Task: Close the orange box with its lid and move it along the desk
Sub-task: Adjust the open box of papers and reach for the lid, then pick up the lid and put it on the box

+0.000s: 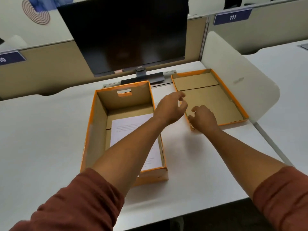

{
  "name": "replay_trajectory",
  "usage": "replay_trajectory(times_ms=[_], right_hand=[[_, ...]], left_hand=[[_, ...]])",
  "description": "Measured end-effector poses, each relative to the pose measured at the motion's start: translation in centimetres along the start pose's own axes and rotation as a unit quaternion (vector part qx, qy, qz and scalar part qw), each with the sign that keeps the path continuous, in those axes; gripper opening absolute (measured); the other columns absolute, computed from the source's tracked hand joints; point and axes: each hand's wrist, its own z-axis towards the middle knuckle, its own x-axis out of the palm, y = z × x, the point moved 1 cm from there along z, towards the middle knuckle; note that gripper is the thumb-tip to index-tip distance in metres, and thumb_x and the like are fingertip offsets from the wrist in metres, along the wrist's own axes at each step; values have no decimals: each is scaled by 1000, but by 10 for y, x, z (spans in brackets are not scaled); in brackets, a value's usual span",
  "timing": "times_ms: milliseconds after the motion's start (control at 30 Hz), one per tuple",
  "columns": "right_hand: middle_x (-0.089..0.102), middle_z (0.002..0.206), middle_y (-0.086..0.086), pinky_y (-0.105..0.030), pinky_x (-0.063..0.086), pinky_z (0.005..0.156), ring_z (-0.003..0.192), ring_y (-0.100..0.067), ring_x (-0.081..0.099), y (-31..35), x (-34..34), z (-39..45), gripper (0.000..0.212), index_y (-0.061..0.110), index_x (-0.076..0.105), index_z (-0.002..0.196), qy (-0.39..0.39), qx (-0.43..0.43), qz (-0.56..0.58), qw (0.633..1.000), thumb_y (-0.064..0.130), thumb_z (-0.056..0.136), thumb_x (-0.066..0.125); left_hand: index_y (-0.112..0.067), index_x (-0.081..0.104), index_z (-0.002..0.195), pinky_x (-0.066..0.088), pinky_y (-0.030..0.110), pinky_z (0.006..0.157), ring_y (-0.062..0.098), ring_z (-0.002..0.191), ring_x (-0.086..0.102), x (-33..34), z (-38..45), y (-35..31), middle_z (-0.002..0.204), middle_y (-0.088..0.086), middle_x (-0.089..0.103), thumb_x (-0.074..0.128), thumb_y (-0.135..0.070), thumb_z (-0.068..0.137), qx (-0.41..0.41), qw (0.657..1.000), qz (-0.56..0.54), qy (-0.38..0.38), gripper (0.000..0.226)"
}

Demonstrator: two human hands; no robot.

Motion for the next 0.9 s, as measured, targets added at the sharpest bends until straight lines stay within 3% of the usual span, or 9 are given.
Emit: replay_trajectory(times_ms=[167, 300, 433, 567, 767, 833, 900], right_hand=[[61, 104, -16, -45, 53, 79, 95, -35, 62, -12, 26, 4, 35, 7, 63, 111, 32, 0, -45, 998, 34, 89, 58], [61, 96, -14, -39, 49, 70, 85, -36, 62, -9, 36, 3, 27, 9, 65, 101, 25, -13, -37, 999, 31, 90, 55], [55, 91, -13, -35, 39, 59, 77, -37, 59, -8, 37, -2, 17, 6, 60, 89, 30, -25, -58, 998, 22, 90, 54], [52, 90, -16, -36, 28, 53, 68, -38, 52, -5, 27, -12, 7, 0, 54, 84, -42, -39, -36, 998, 5, 87, 49], [49, 86, -16, -34, 25, 47, 59, -39, 47, 11, 4, -30, 1, 0, 51, 83, -117, -87, -35, 989, 1, 83, 53], [50, 84, -17, -33, 23, 46, 57, -38, 46, 18, -1, -39, 3, 0, 52, 81, -143, -101, -27, 984, 0, 82, 54], [50, 83, -17, -32, 23, 47, 56, -36, 45, 24, -8, -48, 4, 1, 52, 80, -172, -117, -18, 978, 1, 82, 55]], left_hand=[[-15, 57, 129, 51, 34, 89, 22, 108, 61, 37, 24, -10, 123, 5, 66, 54, -32, 92, -60, 992, -11, 107, 41], [-12, 58, 128, 48, 32, 90, 23, 110, 60, 42, 33, 1, 123, 8, 66, 53, -28, 92, -108, 986, -14, 129, 41], [-12, 58, 129, 49, 38, 96, 25, 112, 59, 41, 36, 9, 125, 9, 64, 52, -27, 93, -157, 975, -37, 151, 40], [-11, 54, 133, 46, 37, 99, 24, 119, 55, 39, 35, 11, 133, 9, 59, 52, -30, 93, -185, 968, -72, 155, 44], [-8, 35, 147, 38, 39, 108, 28, 135, 43, 34, 24, 6, 153, 10, 40, 49, -38, 95, -258, 936, -180, 160, 62], [-5, 37, 145, 40, 44, 109, 31, 132, 47, 30, 22, 5, 149, 14, 43, 46, -39, 94, -284, 922, -215, 149, 62], [-2, 51, 128, 45, 47, 104, 32, 122, 54, 23, 19, 6, 129, 17, 54, 44, -37, 95, -299, 912, -252, 124, 48]])
